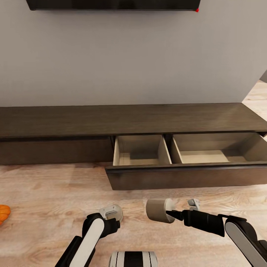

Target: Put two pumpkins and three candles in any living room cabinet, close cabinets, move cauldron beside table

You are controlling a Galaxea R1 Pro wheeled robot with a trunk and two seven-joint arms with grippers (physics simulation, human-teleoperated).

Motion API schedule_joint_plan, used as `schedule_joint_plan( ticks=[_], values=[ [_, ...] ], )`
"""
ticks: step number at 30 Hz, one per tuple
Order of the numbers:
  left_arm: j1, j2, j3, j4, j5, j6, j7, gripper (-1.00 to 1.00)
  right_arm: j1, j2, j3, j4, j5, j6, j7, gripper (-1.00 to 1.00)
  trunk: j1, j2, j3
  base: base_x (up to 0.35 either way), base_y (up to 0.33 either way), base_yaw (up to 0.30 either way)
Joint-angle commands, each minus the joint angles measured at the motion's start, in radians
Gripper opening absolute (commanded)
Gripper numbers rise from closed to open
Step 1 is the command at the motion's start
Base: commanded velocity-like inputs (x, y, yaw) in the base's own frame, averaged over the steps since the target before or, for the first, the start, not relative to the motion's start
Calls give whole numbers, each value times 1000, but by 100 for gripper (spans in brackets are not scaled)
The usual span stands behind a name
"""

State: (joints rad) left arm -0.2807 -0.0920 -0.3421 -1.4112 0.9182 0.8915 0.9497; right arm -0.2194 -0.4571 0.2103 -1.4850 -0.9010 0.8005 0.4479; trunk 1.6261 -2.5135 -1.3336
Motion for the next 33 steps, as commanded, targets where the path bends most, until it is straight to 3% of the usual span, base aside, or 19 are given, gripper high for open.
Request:
schedule_joint_plan(
  ticks=[1,33],
  values=[
    [0,0,0,0,-2,0,0,100,0,0,-1,0,-1,0,0,-100,0,0,0,0,0,0],
    [0,2,1,0,-16,-1,0,100,0,2,9,1,-1,0,0,-100,0,0,0,99,0,0]
  ],
)
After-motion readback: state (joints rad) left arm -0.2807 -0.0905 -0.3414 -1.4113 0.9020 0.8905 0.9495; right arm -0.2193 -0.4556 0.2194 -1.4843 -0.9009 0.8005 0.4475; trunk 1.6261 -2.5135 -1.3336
